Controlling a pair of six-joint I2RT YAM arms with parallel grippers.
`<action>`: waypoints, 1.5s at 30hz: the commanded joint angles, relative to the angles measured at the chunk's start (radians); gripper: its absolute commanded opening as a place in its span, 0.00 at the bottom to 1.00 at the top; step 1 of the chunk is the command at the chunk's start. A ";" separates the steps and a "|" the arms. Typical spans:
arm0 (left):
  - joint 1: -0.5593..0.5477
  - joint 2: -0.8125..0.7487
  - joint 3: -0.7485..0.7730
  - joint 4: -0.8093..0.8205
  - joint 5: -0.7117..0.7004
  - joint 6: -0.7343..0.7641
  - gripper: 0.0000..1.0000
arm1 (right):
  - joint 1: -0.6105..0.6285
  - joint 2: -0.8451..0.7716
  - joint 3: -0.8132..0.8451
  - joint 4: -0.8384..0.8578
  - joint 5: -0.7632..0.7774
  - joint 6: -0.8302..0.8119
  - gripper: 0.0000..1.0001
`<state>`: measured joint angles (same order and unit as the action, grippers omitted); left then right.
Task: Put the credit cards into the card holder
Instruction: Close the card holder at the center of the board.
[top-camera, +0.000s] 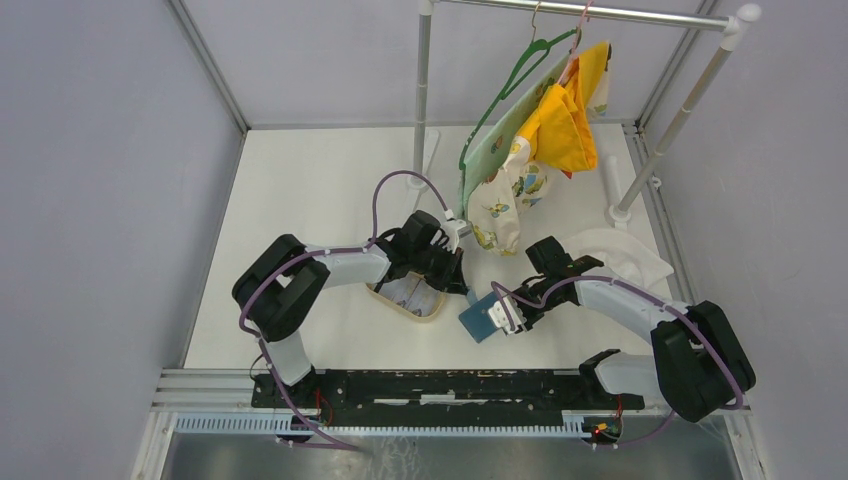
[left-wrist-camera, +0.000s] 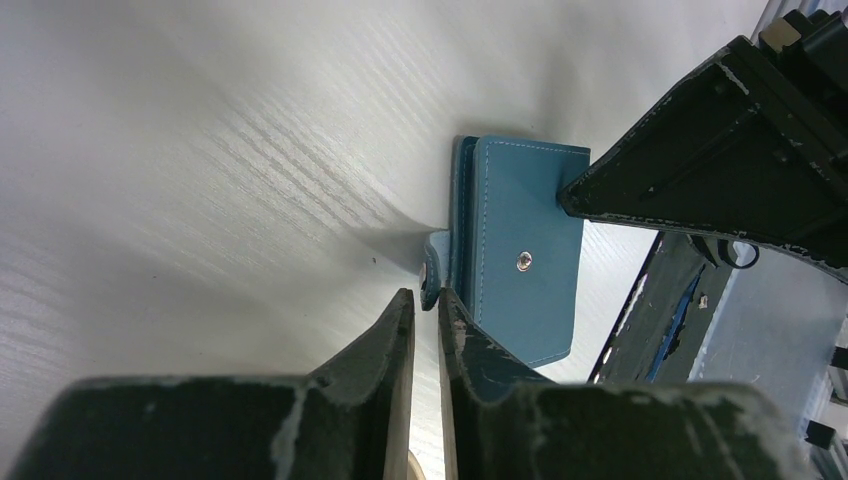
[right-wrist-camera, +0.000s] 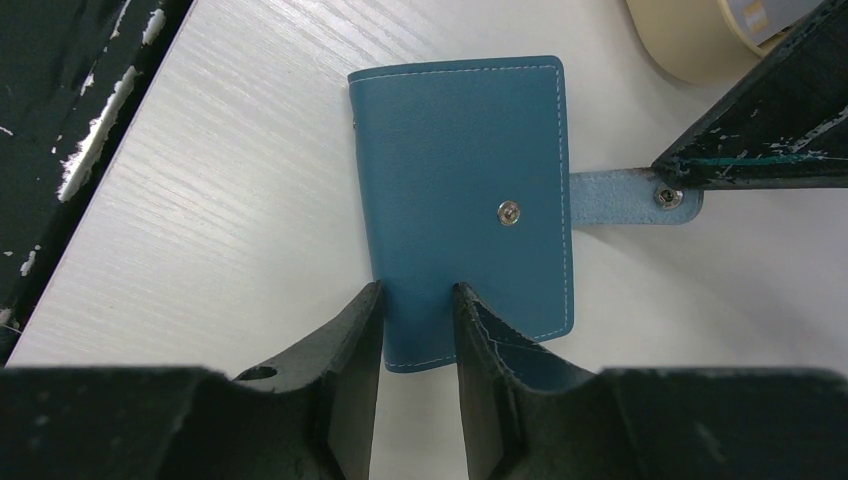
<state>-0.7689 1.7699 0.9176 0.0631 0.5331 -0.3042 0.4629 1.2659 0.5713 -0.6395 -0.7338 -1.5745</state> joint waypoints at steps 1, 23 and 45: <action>0.006 -0.010 0.028 0.037 0.025 0.032 0.21 | 0.005 0.009 0.006 0.007 0.010 0.006 0.37; 0.014 -0.011 0.032 0.050 0.046 0.019 0.23 | 0.006 0.019 0.009 -0.002 0.013 0.003 0.37; 0.007 0.002 0.017 0.082 0.087 0.009 0.02 | 0.012 0.026 0.013 -0.008 0.013 0.009 0.36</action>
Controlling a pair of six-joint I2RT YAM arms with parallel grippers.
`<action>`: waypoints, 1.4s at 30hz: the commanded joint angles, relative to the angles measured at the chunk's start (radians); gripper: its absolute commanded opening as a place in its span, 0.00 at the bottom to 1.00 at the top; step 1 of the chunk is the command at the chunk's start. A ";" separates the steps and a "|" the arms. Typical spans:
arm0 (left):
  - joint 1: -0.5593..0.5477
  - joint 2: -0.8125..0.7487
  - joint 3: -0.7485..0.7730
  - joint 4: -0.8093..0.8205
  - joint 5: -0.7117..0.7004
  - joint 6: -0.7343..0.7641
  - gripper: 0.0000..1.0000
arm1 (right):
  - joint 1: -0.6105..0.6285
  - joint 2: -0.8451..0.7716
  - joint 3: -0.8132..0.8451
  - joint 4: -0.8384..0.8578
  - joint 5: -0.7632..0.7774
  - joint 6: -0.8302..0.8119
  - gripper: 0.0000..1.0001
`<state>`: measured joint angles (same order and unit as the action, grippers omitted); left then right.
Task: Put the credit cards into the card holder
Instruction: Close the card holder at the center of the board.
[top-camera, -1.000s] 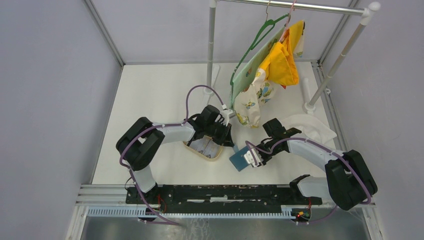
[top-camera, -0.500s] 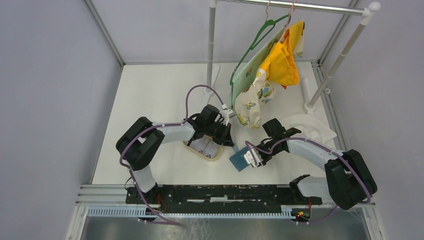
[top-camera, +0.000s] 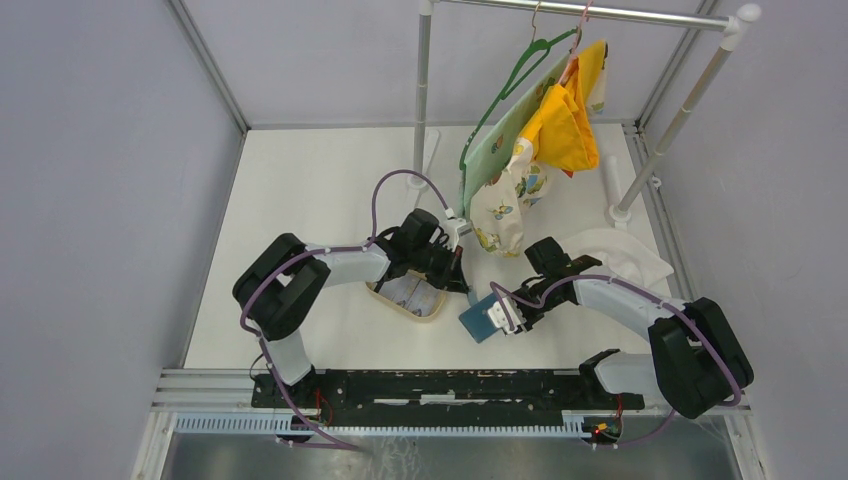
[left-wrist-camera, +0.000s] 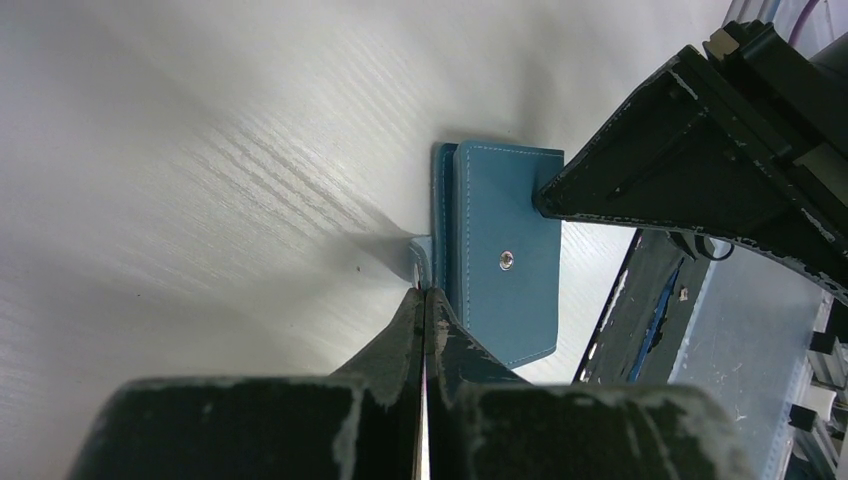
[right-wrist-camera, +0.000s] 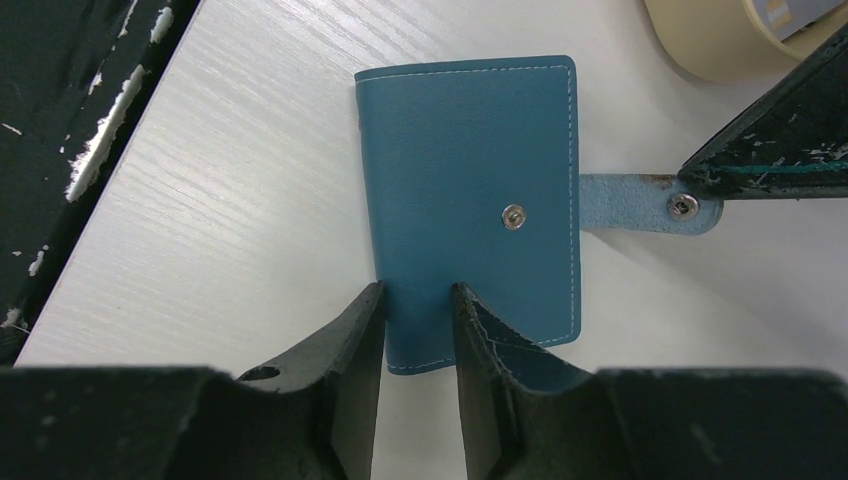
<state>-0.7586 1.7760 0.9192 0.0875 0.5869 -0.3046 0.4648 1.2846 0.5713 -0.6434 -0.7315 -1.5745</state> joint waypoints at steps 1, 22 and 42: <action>-0.008 -0.016 0.008 0.058 0.026 0.016 0.02 | 0.012 0.008 0.013 0.000 0.011 0.012 0.36; -0.193 -0.083 0.005 -0.030 -0.185 0.189 0.02 | 0.016 0.010 0.029 0.064 -0.028 0.154 0.38; -0.241 0.002 0.090 -0.141 -0.230 0.220 0.02 | 0.016 0.009 0.027 0.065 -0.027 0.159 0.38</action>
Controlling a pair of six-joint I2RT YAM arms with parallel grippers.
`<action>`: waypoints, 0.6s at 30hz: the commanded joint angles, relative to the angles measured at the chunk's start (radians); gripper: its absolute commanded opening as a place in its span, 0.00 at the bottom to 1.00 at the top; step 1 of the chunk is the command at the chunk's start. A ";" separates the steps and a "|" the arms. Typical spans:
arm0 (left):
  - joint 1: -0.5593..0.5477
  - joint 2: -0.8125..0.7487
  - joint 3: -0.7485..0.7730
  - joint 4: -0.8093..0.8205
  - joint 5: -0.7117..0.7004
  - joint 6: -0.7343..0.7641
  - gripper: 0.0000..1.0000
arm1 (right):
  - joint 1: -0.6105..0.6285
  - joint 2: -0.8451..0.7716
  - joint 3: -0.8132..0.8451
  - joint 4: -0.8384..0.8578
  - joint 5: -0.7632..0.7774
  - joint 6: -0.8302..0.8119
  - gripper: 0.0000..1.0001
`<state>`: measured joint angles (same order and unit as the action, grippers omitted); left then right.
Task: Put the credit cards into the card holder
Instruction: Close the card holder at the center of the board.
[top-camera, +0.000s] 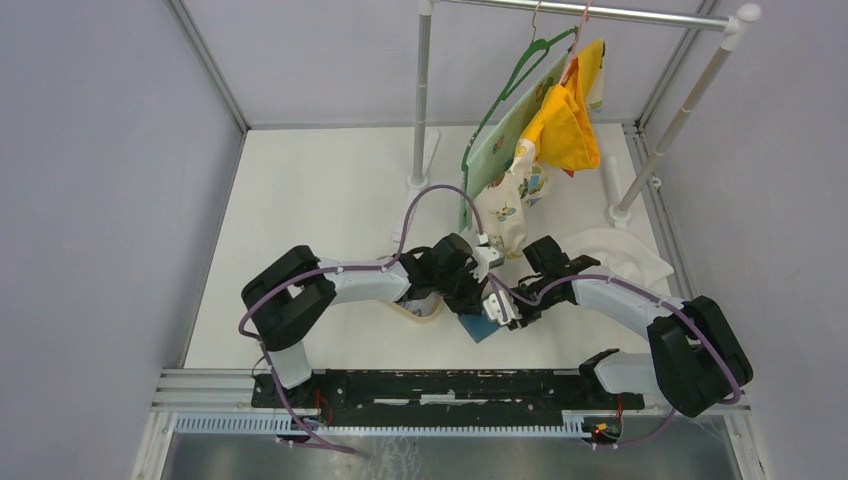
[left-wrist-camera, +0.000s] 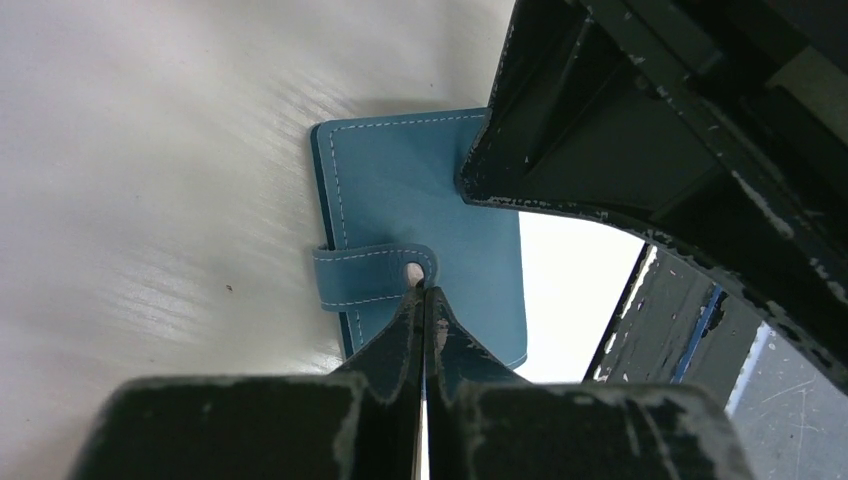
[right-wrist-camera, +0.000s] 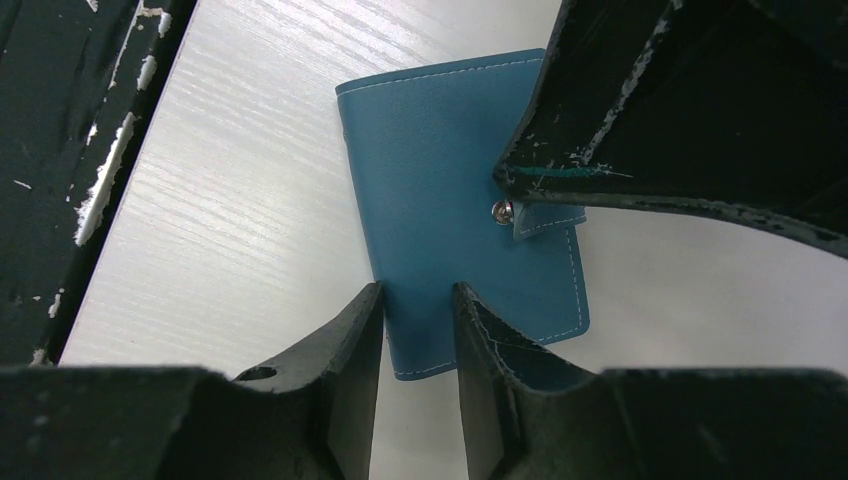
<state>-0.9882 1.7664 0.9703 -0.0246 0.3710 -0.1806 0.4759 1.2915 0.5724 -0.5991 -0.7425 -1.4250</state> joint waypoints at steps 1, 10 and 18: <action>-0.012 0.013 0.040 -0.032 -0.020 0.098 0.02 | 0.006 0.002 0.026 0.021 -0.017 0.010 0.38; -0.014 0.012 0.056 -0.059 -0.053 0.109 0.02 | 0.006 0.003 0.026 0.019 -0.018 0.008 0.37; -0.028 0.031 0.087 -0.085 -0.065 0.120 0.02 | 0.006 0.006 0.027 0.016 -0.020 0.003 0.38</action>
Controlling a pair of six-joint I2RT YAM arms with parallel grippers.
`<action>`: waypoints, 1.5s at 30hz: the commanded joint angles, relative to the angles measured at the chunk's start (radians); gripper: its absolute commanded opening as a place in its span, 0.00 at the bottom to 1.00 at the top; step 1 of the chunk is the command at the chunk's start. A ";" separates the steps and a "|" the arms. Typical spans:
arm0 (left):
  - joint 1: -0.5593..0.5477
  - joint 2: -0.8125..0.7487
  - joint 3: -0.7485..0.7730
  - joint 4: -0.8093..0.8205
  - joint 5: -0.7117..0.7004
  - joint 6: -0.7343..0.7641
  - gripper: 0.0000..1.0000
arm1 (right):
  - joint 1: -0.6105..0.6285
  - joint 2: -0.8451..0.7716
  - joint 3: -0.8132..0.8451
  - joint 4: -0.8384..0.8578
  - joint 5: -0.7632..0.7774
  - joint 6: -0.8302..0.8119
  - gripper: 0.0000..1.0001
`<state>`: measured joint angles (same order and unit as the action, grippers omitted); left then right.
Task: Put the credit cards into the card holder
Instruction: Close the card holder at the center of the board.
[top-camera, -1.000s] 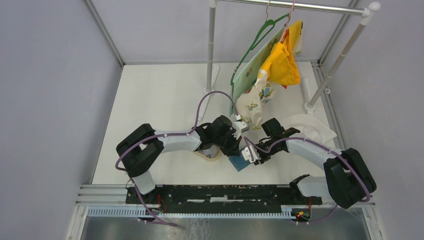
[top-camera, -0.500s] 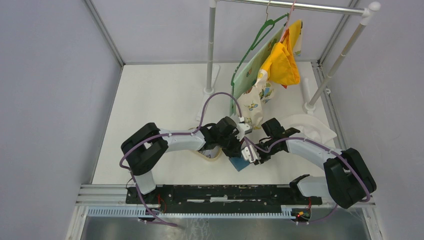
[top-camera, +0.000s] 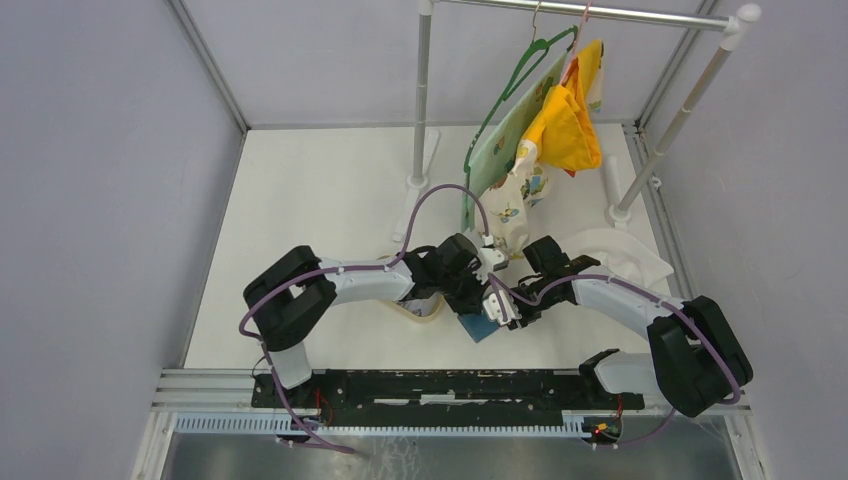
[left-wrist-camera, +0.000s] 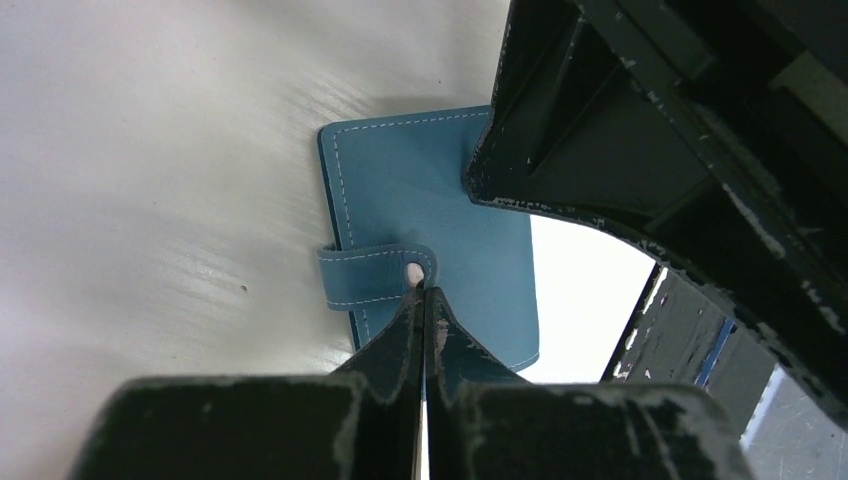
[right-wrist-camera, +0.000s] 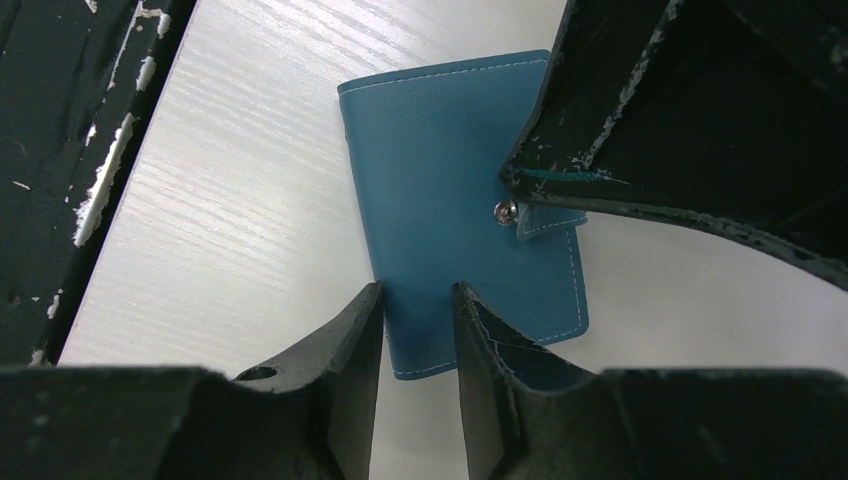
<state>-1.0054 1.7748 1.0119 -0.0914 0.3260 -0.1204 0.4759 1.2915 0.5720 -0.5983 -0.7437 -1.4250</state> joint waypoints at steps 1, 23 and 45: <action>-0.011 0.025 0.048 -0.019 -0.021 0.059 0.02 | 0.006 0.005 0.027 0.016 -0.019 0.004 0.38; -0.024 0.098 0.068 -0.087 -0.050 0.070 0.02 | 0.006 -0.093 0.052 0.007 -0.119 0.035 0.48; -0.023 0.104 0.068 -0.096 -0.040 0.073 0.02 | 0.098 -0.086 -0.070 0.290 0.056 0.185 0.30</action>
<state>-1.0187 1.8359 1.0801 -0.1394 0.3134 -0.1062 0.5480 1.2007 0.5121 -0.3836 -0.7334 -1.2778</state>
